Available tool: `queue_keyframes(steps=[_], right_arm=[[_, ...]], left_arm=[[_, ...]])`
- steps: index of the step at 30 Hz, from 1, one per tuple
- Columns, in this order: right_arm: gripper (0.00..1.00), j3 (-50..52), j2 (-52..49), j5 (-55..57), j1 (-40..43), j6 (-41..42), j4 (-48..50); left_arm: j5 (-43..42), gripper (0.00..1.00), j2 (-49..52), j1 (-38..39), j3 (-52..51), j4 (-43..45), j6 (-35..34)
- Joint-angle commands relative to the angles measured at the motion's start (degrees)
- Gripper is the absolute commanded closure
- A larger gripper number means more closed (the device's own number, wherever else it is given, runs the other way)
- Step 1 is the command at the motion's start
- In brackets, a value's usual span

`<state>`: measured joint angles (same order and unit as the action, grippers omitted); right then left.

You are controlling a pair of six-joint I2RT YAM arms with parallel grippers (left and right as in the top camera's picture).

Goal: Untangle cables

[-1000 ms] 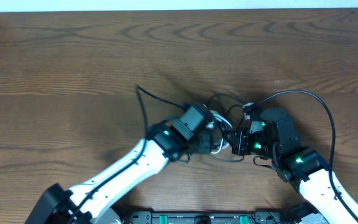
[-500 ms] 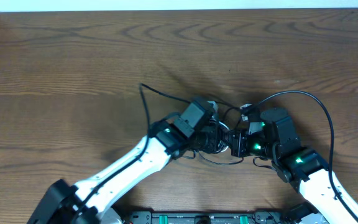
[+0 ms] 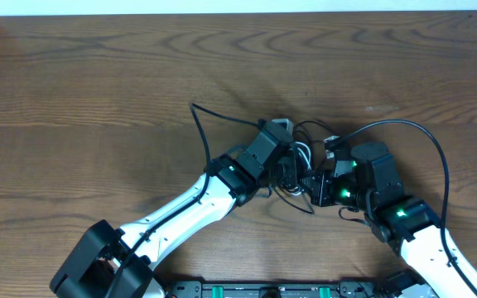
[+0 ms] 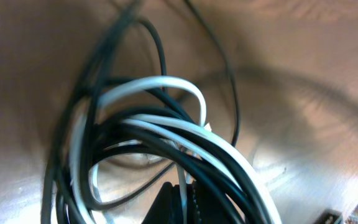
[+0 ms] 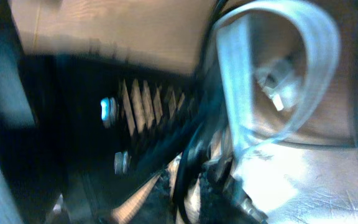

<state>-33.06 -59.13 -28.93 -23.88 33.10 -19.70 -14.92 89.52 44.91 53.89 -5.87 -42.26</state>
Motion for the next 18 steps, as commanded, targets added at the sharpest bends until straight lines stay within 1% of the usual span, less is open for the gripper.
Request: queue_keyframes(steps=[1, 2, 3, 7, 10, 15, 18], right_arm=[[0.59, -0.98, 0.31, -6.12, -0.98, 0.28, -0.59], [0.32, -0.96, 0.31, -5.03, -0.96, 0.28, -1.6], [0.01, -0.96, 0.31, -3.89, -0.96, 0.28, -2.91], [0.01, -0.96, 0.31, -0.63, -0.96, 0.28, -8.15], [0.01, -0.96, 0.28, 0.28, -0.96, 0.26, -10.21], [0.01, -0.96, 0.28, 0.35, -0.96, 0.28, -10.32], [0.01, -0.96, 0.28, 0.35, -0.96, 0.28, -10.29]], left_arm=[[-0.83, 0.92, -0.02, 0.57, 1.38, 1.95, -1.73], [-0.83, 0.92, -0.04, 0.24, 1.38, 1.9, -1.73], [-0.85, 0.92, -0.04, -0.2, 1.38, 1.86, -1.53], [-0.9, 0.92, -0.28, -2.78, 1.38, 1.75, -1.27], [-1.09, 0.92, -0.57, -5.18, 1.38, 2.43, -1.31], [-1.55, 0.92, -0.57, -6.97, 1.38, 5.44, -1.33], [-1.55, 0.92, -0.59, -6.97, 1.38, 5.66, -1.31]])
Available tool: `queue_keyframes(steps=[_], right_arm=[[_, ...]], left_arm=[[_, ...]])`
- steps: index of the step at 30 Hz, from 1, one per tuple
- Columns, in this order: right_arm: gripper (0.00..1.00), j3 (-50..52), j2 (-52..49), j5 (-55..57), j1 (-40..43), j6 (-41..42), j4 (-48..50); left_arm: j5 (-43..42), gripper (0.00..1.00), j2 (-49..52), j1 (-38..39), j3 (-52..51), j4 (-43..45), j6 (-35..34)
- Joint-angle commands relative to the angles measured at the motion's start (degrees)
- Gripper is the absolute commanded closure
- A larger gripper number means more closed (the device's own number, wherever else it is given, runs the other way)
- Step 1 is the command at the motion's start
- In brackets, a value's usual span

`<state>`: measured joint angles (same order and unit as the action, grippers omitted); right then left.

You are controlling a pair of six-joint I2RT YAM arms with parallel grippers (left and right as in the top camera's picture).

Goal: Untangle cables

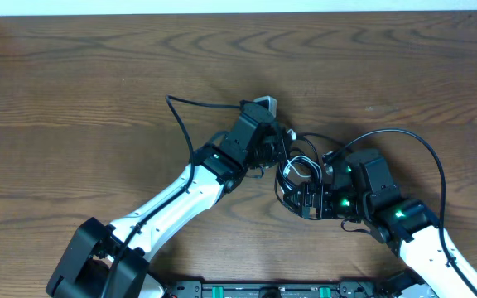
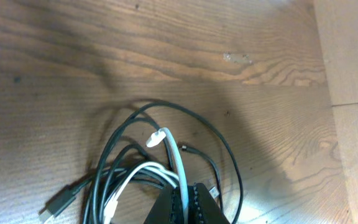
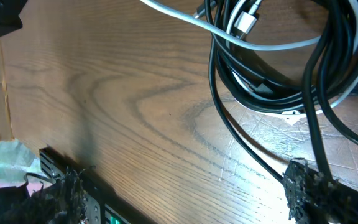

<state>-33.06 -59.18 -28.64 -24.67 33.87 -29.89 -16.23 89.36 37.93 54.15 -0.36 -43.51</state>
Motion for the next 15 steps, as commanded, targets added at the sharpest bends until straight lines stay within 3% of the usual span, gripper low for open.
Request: queue_keyframes(steps=[1, 15], right_arm=[[0.01, -0.96, 0.33, 0.07, -0.17, -0.48, -0.11], [0.01, -0.96, 0.33, 0.07, -0.17, -0.5, -0.13]], left_arm=[[-0.24, 0.92, -0.42, 0.0, 1.11, -0.15, -0.07], [-3.08, 0.92, -0.42, 0.02, 1.11, -1.16, -0.09]])
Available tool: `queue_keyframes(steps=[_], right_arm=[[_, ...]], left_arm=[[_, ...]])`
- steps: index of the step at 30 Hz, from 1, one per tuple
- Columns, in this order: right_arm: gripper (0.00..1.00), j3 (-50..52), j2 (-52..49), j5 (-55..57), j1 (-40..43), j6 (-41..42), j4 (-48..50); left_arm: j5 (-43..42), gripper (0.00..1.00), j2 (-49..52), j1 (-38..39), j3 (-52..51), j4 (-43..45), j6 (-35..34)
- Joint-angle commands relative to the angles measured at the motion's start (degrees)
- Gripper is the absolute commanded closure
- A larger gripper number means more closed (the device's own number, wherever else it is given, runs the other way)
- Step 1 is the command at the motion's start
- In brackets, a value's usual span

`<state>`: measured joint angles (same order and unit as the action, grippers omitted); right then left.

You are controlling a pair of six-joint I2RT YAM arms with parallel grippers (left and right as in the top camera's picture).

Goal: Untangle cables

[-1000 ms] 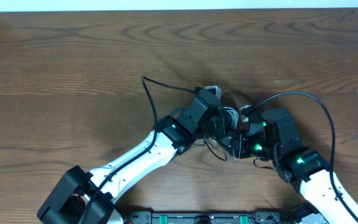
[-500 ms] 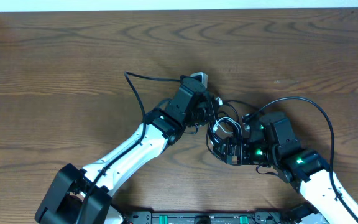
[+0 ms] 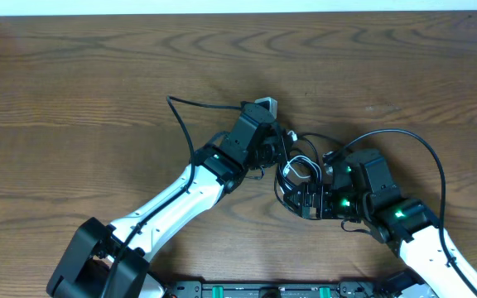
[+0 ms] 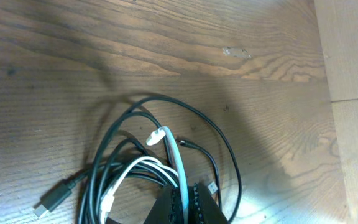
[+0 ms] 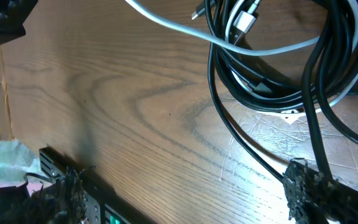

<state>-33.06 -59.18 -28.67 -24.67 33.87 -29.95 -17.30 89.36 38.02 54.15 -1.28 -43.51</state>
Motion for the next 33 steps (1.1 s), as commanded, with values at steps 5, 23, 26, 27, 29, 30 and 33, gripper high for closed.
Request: queue_keyframes(steps=[5, 23, 26, 27, 29, 30, 33], right_arm=[[0.01, -0.96, 0.33, 0.09, -0.17, -0.48, -0.04], [0.01, -0.96, 0.33, 0.09, -0.17, -0.5, -0.07], [0.01, -0.96, 0.33, 0.09, -0.17, -0.48, -0.07], [0.01, -0.96, 0.31, 0.09, -0.17, -0.5, -0.07], [0.01, -0.96, 0.31, 0.09, -0.17, -0.48, -0.07], [0.01, -0.96, 0.31, 0.09, -0.17, -0.5, -0.04], [0.01, -0.96, 0.31, 0.09, -0.17, -0.48, -0.07]], left_arm=[[-1.92, 0.92, -0.42, -0.09, 1.11, -1.44, -0.09], [-2.84, 0.92, -0.42, -0.07, 1.11, -1.46, -4.76], [-2.89, 0.92, -0.42, -0.07, 1.11, -1.49, -6.97], [-2.95, 0.92, -0.42, -0.07, 1.11, -1.6, -7.82], [-3.08, 0.92, -0.42, -0.07, 1.11, -1.68, -8.28], [-3.06, 0.92, -0.42, -0.07, 1.11, -1.68, -8.26], [-3.06, 0.92, -0.42, -0.07, 1.11, -1.92, -8.24]])
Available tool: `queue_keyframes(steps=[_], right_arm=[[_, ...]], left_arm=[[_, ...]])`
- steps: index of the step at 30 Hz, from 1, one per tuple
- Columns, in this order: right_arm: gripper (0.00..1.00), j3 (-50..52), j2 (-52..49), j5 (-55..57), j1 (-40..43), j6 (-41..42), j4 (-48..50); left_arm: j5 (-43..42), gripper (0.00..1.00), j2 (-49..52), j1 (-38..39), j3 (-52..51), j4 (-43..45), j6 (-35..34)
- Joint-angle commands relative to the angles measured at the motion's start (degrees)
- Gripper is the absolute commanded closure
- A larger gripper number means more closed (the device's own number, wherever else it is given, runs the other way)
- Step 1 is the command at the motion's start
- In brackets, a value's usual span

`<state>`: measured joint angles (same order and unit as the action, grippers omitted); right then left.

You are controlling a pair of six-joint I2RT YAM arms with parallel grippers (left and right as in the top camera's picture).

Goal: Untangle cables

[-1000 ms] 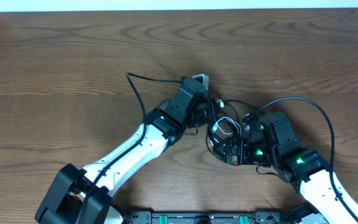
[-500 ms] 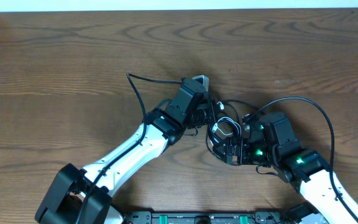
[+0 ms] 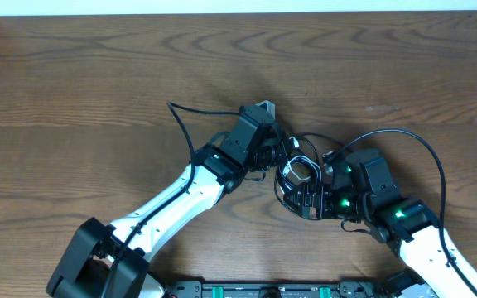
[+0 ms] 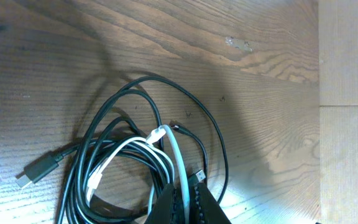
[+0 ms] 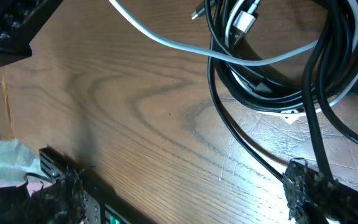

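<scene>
A tangle of black and white cables (image 3: pixel 299 175) lies on the wooden table between my two arms. In the left wrist view the coils (image 4: pixel 120 158) spread on the wood, with a black USB plug (image 4: pixel 39 171) sticking out at the left. My left gripper (image 4: pixel 182 202) is shut on a pale white cable (image 4: pixel 171 146) that rises out of the bundle. In the right wrist view that white strand (image 5: pixel 166 40) runs taut to the upper left across the black loops (image 5: pixel 278 62). My right gripper (image 5: pixel 185 193) stands open just beside the tangle, nothing between its fingers.
The wooden table (image 3: pixel 98 74) stretches out on all sides, its far edge at the top. Each arm's own black lead arches beside it: left lead (image 3: pixel 185 124), right lead (image 3: pixel 425 145). The robot base (image 3: pixel 263 290) sits at the near edge.
My left gripper, still shut on the white cable, has shifted slightly away from the tangle, so the white strand now reaches further to the upper left in the right wrist view. The right arm has not moved.
At first both grippers were pressed close together in the bundle, my left one deep among the coils. Then my left gripper stood further up and left, shut on the white cable, while my right was open beside the tangle. Since then the white strand has drawn slightly further out.
</scene>
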<state>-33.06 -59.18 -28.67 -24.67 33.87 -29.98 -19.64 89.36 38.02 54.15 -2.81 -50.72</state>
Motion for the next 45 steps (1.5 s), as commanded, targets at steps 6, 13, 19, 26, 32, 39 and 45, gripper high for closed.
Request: queue_keyframes(steps=[6, 13, 19, 26, 32, 39, 45], right_arm=[[0.01, -0.96, 0.31, 0.09, -0.17, -0.48, -0.02], [0.01, -0.96, 0.31, 0.09, -0.17, -0.48, -0.04], [0.01, -0.96, 0.31, 0.09, -0.17, -0.48, -0.07], [0.01, -0.96, 0.31, 0.09, -0.17, -0.48, -0.04], [0.01, -0.96, 0.31, 0.09, -0.17, -0.5, -0.04], [0.01, -0.96, 0.31, 0.09, -0.17, -0.48, -0.04], [0.01, -0.96, 0.31, 0.09, -0.17, -0.48, -0.04]], left_arm=[[-0.72, 0.92, -0.42, -0.07, 1.11, -1.73, 2.08], [-0.68, 0.92, -0.44, -0.09, 1.11, -3.78, 6.16], [-0.7, 0.92, -0.87, -0.09, 1.11, -3.82, 9.07], [-0.66, 0.92, -3.74, -0.09, 1.11, -3.78, 10.91], [-0.24, 0.92, -8.33, -0.09, 1.11, -4.48, 13.66], [-0.24, 0.92, -12.26, -0.09, 1.11, -4.57, 13.66], [-0.24, 0.92, -14.27, -0.09, 1.11, -4.68, 13.64]])
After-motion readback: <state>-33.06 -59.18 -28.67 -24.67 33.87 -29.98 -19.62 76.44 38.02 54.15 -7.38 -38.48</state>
